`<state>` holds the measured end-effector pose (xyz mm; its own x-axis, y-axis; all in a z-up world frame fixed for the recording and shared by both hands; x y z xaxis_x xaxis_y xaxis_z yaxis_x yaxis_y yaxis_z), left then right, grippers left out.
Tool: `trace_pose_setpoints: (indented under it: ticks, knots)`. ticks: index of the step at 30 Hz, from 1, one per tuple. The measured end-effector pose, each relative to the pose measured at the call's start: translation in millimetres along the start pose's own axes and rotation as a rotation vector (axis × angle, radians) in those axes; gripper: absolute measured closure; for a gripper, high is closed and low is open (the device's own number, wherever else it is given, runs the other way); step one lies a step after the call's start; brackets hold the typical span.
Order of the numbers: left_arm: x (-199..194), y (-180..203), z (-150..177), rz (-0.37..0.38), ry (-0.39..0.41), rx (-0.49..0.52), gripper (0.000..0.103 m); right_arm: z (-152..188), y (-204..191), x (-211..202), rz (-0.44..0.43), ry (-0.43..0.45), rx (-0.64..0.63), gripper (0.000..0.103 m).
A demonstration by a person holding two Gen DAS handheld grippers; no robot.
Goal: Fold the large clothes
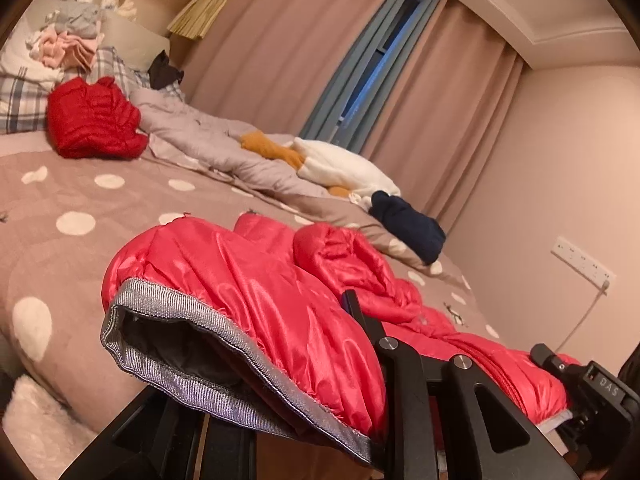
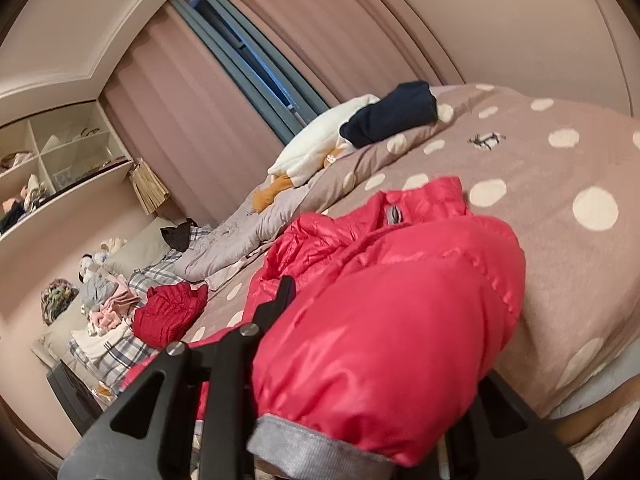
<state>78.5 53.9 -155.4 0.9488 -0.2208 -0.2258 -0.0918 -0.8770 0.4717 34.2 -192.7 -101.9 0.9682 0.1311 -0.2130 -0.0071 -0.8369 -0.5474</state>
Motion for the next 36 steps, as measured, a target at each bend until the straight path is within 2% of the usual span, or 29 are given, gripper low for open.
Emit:
trace_pose_setpoints:
  ticks: [11, 15, 17, 20, 22, 26, 30, 36]
  knots:
    - [-28, 19, -11, 0.044, 0.040, 0.050, 0.079, -15, 7, -24, -0.052, 0.034, 0.023, 0.077]
    - [-36, 16, -16, 0.070, 0.077, 0.034, 0.079, -19, -5, -36, -0.079, 0.059, -0.021, 0.076]
    - [-29, 13, -16, 0.063, 0.059, 0.026, 0.079, -18, -9, -33, -0.071, 0.076, -0.057, 0.076]
    - [-15, 7, -15, 0.040, 0.015, 0.019, 0.079, -15, -10, -22, -0.037, 0.050, -0.072, 0.076]
    - [-11, 3, -17, 0.045, 0.010, 0.010, 0.079, -15, -10, -15, -0.029, 0.034, -0.076, 0.076]
    - [-6, 4, -25, 0.043, 0.021, 0.019, 0.079, -22, -17, -9, -0.051, 0.062, -0.109, 0.076]
    - [12, 8, -37, 0.043, -0.017, 0.021, 0.079, -31, -21, 5, -0.038, 0.072, -0.121, 0.075]
    - [47, 24, -63, 0.067, -0.069, 0.103, 0.079, -42, -18, 24, -0.022, 0.110, -0.069, 0.075]
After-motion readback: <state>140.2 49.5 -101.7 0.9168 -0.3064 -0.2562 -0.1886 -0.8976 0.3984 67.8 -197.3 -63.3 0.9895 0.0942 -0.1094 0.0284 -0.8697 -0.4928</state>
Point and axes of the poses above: each gripper's, at about its wrist camera, not at the fingertips, and x roughly the way its jaws point, y to its right, z to its underside, the point moved 1 cm from there along x, roughly the way its jaws point, and after that the axes turned 6 degrees about y, right-handed, at the moved point
